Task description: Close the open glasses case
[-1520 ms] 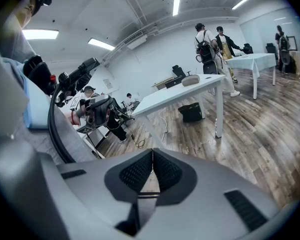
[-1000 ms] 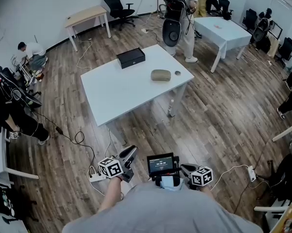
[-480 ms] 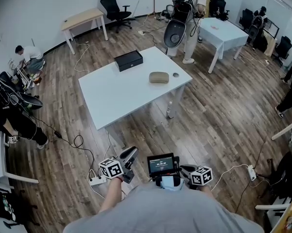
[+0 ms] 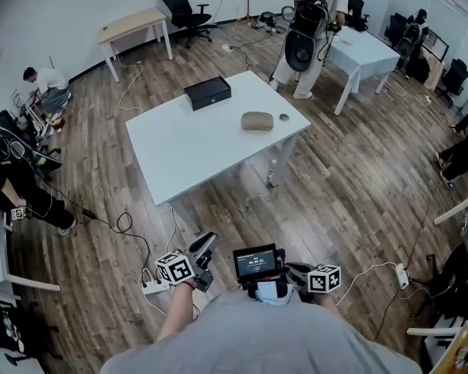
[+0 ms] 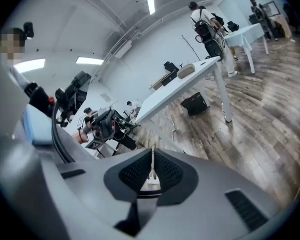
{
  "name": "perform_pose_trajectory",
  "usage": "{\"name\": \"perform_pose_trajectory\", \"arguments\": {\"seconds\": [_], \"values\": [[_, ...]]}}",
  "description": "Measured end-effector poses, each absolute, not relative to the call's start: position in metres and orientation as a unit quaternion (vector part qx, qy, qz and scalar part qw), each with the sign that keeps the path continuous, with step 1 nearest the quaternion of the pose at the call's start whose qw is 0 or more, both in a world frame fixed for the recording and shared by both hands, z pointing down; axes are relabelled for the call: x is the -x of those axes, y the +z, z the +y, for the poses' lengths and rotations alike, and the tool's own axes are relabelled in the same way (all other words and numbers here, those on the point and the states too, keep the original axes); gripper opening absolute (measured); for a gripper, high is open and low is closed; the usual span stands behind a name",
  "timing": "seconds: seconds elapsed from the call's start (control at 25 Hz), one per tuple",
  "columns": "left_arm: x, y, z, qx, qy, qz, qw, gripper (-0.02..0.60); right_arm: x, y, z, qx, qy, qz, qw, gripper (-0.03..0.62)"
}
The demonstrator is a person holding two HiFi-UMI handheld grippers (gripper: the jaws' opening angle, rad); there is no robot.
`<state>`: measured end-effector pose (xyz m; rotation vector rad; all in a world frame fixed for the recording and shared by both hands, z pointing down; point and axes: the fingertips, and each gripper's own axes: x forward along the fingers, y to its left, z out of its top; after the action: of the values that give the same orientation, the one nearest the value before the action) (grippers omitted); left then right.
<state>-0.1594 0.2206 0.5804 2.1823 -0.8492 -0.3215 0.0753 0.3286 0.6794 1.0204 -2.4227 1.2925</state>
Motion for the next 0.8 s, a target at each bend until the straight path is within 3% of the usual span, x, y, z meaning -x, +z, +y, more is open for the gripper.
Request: {"name": "perform_pose_trajectory", "arguments": {"seconds": [0.16,0.8], "values": [[0.162,0.583,0.220,-0.851,-0.130,-0.332,0.386,0.071,-0.078,0.668,0.318,-0.353,0.455,-0.815,0.062,0.035],[0.160,0.593,0.124,-0.837,-0.120,-0.358,0.396,0.071,-0.077,0.662,0.183,-0.322,0.440,-0.835,0.073,0.035]]}}
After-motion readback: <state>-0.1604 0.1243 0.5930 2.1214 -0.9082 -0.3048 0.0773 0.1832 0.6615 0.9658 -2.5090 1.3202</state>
